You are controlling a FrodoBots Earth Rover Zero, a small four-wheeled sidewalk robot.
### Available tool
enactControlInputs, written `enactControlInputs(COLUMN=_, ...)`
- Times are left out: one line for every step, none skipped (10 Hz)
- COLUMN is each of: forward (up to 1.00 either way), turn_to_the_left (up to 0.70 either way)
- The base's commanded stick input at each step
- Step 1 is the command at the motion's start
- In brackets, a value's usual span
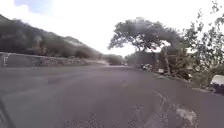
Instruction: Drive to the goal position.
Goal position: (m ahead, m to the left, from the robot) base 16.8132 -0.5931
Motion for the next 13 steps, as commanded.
enactControlInputs(forward=1.00, turn_to_the_left=0.03)
enactControlInputs(forward=1.00, turn_to_the_left=0.03)
enactControlInputs(forward=1.00, turn_to_the_left=0.03)
enactControlInputs(forward=1.00, turn_to_the_left=0.02)
enactControlInputs(forward=1.00, turn_to_the_left=0.00)
enactControlInputs(forward=1.00, turn_to_the_left=0.00)
enactControlInputs(forward=1.00, turn_to_the_left=0.00)
enactControlInputs(forward=1.00, turn_to_the_left=0.00)
enactControlInputs(forward=1.00, turn_to_the_left=0.00)
enactControlInputs(forward=1.00, turn_to_the_left=0.00)
enactControlInputs(forward=1.00, turn_to_the_left=0.00)
enactControlInputs(forward=1.00, turn_to_the_left=0.00)
enactControlInputs(forward=1.00, turn_to_the_left=0.00)
